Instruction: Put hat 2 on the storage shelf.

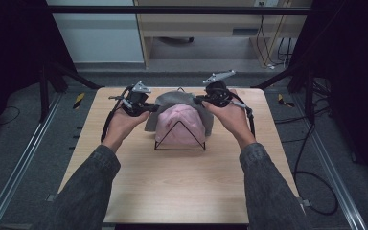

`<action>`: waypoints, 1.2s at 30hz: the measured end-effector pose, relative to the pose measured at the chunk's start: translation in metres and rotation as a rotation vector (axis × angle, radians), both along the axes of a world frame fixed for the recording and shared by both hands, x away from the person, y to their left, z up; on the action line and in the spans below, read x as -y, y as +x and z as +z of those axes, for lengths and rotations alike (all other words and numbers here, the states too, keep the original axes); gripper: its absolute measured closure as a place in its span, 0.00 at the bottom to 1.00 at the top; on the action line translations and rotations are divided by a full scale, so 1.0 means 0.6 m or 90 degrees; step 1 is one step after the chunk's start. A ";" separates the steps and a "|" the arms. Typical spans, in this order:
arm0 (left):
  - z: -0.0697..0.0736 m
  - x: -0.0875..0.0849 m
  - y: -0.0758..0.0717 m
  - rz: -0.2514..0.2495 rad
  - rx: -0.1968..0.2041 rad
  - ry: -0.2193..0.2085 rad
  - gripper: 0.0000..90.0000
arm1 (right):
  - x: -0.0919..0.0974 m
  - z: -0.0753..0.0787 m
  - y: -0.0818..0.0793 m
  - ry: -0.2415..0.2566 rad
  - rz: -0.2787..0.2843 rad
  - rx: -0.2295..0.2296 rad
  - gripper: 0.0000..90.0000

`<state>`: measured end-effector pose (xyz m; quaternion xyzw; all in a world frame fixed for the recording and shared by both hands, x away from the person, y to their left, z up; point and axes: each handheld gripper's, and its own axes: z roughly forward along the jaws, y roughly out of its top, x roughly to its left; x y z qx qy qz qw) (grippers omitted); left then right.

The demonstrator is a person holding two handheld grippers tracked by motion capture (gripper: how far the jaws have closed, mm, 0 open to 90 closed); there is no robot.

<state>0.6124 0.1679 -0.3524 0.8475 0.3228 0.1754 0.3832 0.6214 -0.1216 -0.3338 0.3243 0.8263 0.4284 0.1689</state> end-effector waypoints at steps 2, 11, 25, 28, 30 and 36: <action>-0.002 0.000 0.000 -0.001 -0.002 0.001 0.96 | -0.001 -0.002 -0.001 0.000 0.000 -0.002 0.94; -0.010 0.000 -0.002 -0.001 -0.013 0.003 0.96 | 0.001 -0.016 -0.004 0.001 0.001 -0.009 0.94; -0.021 0.005 -0.004 -0.001 -0.021 -0.005 0.91 | 0.003 -0.023 -0.008 0.003 0.000 -0.016 0.91; -0.021 0.005 -0.004 0.003 -0.018 -0.008 0.88 | 0.003 -0.022 -0.008 0.009 -0.005 -0.014 0.84; -0.022 0.004 -0.005 0.004 -0.018 -0.006 0.86 | 0.004 -0.021 -0.009 0.008 -0.012 -0.011 0.79; -0.020 0.003 -0.007 0.010 -0.016 -0.017 0.83 | 0.009 -0.014 -0.014 0.021 -0.029 -0.001 0.71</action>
